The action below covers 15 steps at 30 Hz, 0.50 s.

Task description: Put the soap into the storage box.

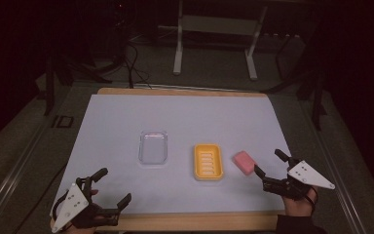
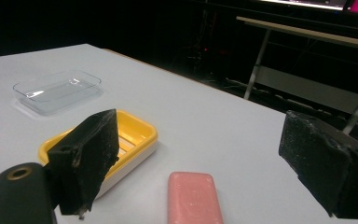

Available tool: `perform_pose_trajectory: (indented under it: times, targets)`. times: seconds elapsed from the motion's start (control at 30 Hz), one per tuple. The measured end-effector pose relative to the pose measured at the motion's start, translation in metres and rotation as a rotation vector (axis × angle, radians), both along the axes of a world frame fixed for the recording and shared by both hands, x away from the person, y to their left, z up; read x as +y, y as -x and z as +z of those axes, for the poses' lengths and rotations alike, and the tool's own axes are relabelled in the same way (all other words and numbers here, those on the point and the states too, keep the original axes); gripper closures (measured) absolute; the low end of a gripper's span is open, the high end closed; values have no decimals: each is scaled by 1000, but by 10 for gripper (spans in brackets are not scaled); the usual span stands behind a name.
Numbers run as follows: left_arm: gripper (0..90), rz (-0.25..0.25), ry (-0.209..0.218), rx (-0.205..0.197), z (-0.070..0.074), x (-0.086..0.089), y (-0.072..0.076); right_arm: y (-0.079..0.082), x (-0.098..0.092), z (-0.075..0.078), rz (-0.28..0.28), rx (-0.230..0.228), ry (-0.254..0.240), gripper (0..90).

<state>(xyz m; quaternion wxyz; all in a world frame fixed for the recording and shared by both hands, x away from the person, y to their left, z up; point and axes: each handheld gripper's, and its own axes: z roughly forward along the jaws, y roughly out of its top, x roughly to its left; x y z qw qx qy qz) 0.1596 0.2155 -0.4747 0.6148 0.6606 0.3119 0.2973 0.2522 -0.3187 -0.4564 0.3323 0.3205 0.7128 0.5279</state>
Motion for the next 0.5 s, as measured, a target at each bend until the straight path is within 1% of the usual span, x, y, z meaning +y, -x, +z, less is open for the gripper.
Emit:
perform_pose_trajectory:
  times: [0.1,0.17,0.27,0.33,0.37,0.43,0.5]
  targets:
    - [3,2,4,-8,0,0,1,0,1,0,7,8,4,120]
    - [3,3,6,-13,0,0,1,-1,3,-1,25,12,27,130]
    - [3,2,-6,1,0,-1,0,-1,6,-2,37,2,56,130]
    - [3,6,-18,6,-1,-1,0,-1,8,-2,39,12,65,130]
    - [3,6,-23,6,-1,-2,0,-1,8,-2,33,22,69,130]
    - [3,-4,-24,7,-1,-2,0,-4,7,-3,18,61,71,129]
    - [3,-6,-28,4,-1,-3,1,-8,6,-4,-3,133,70,129]
